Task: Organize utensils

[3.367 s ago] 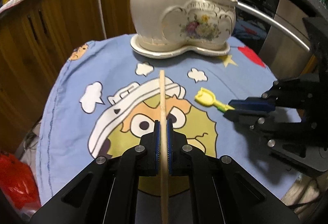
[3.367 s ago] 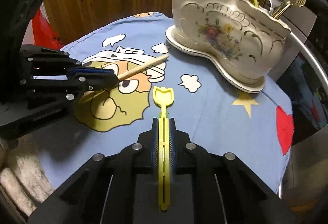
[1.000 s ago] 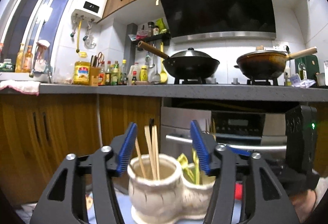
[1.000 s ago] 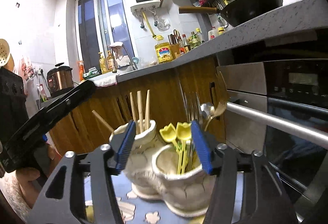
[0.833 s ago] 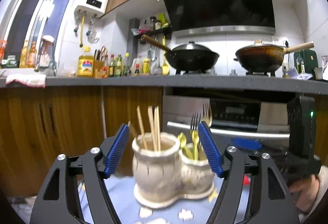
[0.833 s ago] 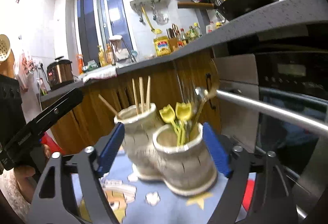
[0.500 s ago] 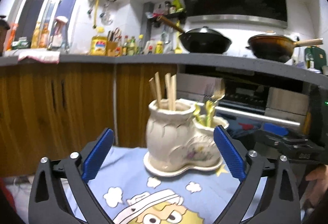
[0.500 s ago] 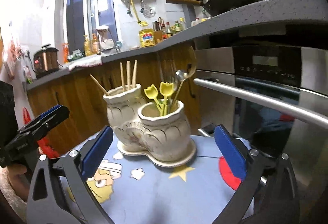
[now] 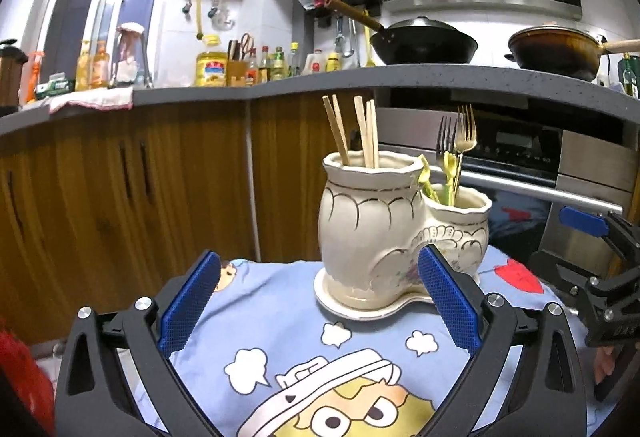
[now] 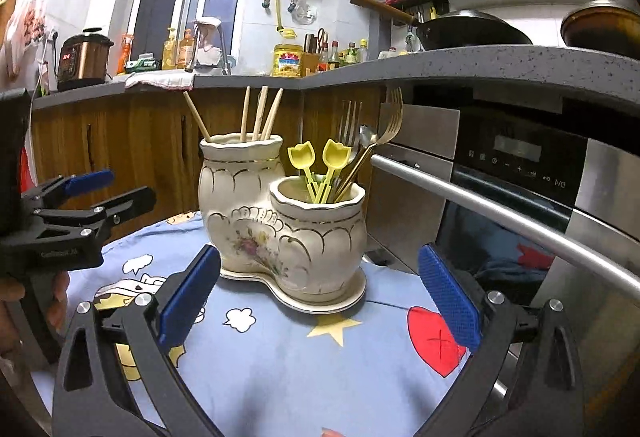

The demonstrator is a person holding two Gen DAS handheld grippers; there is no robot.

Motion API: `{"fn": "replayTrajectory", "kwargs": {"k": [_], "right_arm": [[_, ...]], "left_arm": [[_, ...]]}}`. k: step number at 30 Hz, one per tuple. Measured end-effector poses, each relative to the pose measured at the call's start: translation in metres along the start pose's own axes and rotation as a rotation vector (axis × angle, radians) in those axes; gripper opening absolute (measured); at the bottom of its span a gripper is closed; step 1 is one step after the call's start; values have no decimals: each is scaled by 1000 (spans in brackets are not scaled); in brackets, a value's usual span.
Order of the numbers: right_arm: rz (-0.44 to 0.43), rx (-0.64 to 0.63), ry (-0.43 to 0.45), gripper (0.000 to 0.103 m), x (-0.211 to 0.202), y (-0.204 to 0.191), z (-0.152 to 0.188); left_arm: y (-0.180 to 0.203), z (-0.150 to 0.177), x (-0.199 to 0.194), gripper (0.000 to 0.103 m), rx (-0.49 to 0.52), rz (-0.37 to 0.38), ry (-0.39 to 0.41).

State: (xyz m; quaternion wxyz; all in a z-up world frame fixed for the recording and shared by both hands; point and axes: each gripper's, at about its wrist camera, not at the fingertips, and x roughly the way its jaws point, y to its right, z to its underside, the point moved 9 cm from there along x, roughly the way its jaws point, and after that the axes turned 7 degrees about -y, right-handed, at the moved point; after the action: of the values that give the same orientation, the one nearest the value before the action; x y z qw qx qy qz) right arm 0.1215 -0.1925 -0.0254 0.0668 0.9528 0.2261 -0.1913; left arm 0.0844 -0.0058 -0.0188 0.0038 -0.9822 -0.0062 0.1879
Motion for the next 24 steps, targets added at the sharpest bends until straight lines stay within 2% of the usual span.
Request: {"fn": "replayTrajectory", "kwargs": {"k": [4, 24], "right_arm": [[18, 41, -17, 98, 2, 9, 2], [21, 43, -23, 98, 4, 10, 1]], "left_arm": [[6, 1, 1, 98, 20, 20, -7], [9, 1, 5, 98, 26, 26, -20]]}}
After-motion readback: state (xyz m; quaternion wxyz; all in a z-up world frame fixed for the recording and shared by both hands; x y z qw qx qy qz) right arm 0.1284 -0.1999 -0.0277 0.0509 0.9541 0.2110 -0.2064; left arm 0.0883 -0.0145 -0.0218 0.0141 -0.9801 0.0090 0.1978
